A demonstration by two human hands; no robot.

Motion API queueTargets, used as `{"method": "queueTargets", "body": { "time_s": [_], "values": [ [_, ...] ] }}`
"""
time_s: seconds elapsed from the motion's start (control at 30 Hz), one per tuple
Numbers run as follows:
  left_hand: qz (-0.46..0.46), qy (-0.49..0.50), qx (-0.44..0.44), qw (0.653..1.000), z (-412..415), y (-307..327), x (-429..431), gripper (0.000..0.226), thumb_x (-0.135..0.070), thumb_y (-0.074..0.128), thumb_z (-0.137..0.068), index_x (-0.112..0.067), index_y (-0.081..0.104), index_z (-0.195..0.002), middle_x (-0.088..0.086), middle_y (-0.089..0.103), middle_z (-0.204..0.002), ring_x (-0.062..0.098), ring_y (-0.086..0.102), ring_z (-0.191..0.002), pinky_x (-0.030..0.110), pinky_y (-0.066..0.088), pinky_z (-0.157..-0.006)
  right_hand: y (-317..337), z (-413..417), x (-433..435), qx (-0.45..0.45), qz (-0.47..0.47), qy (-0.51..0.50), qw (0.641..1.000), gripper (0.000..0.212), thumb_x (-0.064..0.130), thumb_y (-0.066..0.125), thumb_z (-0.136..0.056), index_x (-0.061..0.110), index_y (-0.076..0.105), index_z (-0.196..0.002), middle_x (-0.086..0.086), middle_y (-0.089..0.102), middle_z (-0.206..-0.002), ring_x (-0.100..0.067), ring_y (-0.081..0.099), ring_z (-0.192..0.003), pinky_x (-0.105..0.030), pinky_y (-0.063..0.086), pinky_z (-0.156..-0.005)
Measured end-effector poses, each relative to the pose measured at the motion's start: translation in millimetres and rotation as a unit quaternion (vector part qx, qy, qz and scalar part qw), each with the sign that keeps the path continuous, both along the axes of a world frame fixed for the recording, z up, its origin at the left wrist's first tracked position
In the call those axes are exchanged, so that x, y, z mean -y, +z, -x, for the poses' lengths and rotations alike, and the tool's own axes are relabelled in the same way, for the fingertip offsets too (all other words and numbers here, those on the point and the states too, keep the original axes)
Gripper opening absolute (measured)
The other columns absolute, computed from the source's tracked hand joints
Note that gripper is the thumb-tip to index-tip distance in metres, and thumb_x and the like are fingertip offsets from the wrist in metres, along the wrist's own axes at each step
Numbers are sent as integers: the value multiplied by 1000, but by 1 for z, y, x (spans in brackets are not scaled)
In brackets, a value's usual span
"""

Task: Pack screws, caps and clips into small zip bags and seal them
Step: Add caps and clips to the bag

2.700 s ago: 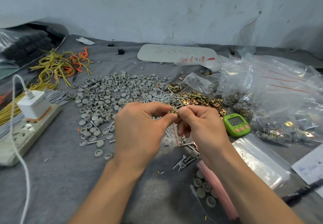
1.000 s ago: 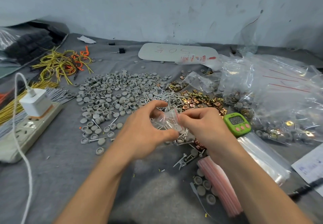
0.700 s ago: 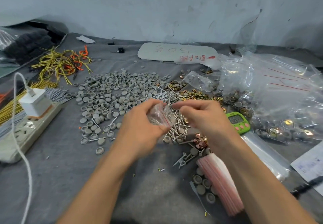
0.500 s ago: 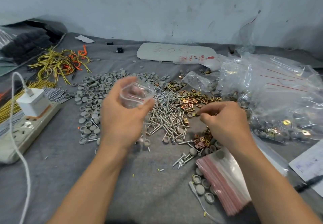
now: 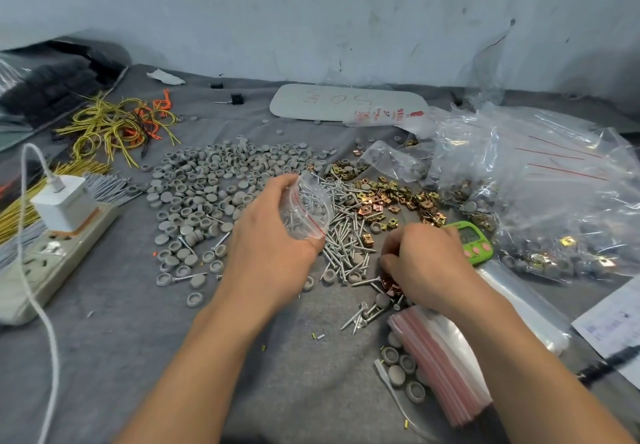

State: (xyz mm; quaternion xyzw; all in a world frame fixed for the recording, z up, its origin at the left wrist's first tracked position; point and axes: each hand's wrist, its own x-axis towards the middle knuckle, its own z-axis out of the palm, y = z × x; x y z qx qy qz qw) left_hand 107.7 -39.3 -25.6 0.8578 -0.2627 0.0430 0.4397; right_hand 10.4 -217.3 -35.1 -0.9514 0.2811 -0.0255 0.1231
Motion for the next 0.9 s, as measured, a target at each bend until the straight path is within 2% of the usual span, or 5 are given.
{"method": "queueTargets", "body": {
  "time_s": [0.1, 0.2, 0.47, 0.77, 0.9],
  "values": [
    [-14, -20, -8, 1000, 1, -1, 2, 71, -27, 85, -79, -42, 47, -137, -24, 57, -116, -3, 55, -96, 14, 38, -81, 1, 3, 4, 82, -38, -24, 996, 22, 26, 60, -100, 28, 63, -79, 10, 71, -84, -18, 63, -89, -42, 38, -104],
    [-28, -26, -12, 999, 3, -2, 4, 73, -29, 86, -79, -43, 45, -138, -20, 58, -122, 6, 57, -105, 27, 43, -90, 4, 6, 6, 193, -135, -51, 970, 20, 22, 60, -103, 28, 62, -83, 8, 71, -82, -13, 63, -74, -35, 49, -74],
    [-95, -48, 33, 994, 10, -9, 17, 73, -34, 83, -81, -42, 44, -142, -15, 57, -132, 8, 52, -121, 22, 35, -98, 17, 4, -18, 342, -502, 11, 794, 20, -1, 77, -83, 15, 77, -72, -16, 74, -70, -18, 54, -53, -21, 42, -47],
    [-65, -76, 10, 995, 14, -6, 22, 78, -6, 71, -70, -46, 51, -134, -12, 66, -123, 12, 60, -110, 18, 40, -84, 7, -22, -43, 279, -315, 34, 906, 12, 22, 74, -91, 26, 83, -84, 2, 75, -68, -23, 71, -67, -45, 60, -66],
    [26, -37, 0, 999, 8, -3, 16, 62, -9, 73, -78, -50, 56, -121, -22, 68, -97, -8, 61, -86, 4, 41, -67, 11, -27, -54, 372, -358, 71, 853, 20, 20, 64, -90, 28, 82, -86, 1, 77, -72, -18, 62, -56, -33, 51, -53]
  ]
}}
